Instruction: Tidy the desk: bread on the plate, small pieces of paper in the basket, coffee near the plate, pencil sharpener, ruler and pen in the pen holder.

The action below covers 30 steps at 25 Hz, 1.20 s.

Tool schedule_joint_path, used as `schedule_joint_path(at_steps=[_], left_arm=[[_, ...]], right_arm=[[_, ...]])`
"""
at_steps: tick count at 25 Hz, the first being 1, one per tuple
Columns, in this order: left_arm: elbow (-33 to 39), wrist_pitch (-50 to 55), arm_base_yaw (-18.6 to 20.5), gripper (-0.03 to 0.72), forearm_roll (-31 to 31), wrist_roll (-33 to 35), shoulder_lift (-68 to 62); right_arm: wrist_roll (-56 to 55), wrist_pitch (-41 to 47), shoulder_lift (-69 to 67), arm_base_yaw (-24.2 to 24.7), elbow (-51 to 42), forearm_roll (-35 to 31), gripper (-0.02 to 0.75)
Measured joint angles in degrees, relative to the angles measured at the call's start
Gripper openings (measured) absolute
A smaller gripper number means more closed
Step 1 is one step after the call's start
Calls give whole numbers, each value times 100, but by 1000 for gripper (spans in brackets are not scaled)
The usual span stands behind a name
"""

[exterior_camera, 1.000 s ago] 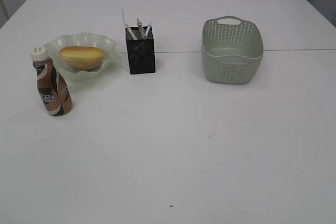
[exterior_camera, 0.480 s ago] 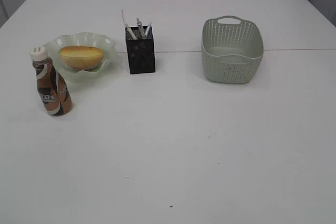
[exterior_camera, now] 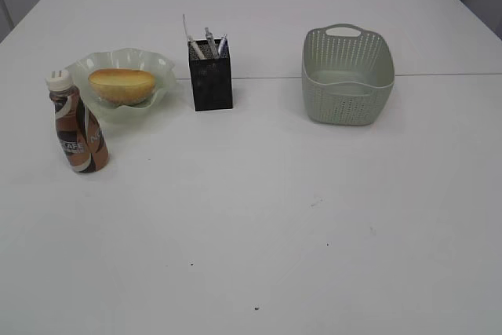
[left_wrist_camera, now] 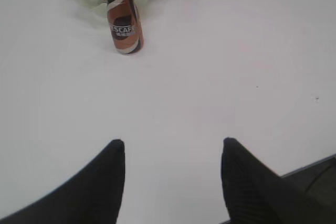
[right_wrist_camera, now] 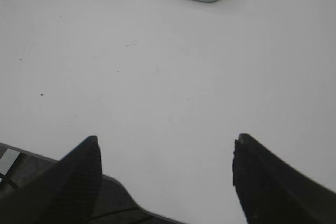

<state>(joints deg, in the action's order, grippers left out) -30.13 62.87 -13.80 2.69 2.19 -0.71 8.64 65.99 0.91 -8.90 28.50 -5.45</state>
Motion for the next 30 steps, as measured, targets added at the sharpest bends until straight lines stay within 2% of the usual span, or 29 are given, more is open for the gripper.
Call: schedule_joint_path(at_steps=[6,17,30], left_arm=[[0,0,656,415,0,0,0],[0,0,1277,403,4,0,0],[0,0,1365,365,4,0,0]], right_arm=[[0,0,0,52,0,0,569],[0,0,0,219,0,97,569],[0,0,0,219,0,110,569]])
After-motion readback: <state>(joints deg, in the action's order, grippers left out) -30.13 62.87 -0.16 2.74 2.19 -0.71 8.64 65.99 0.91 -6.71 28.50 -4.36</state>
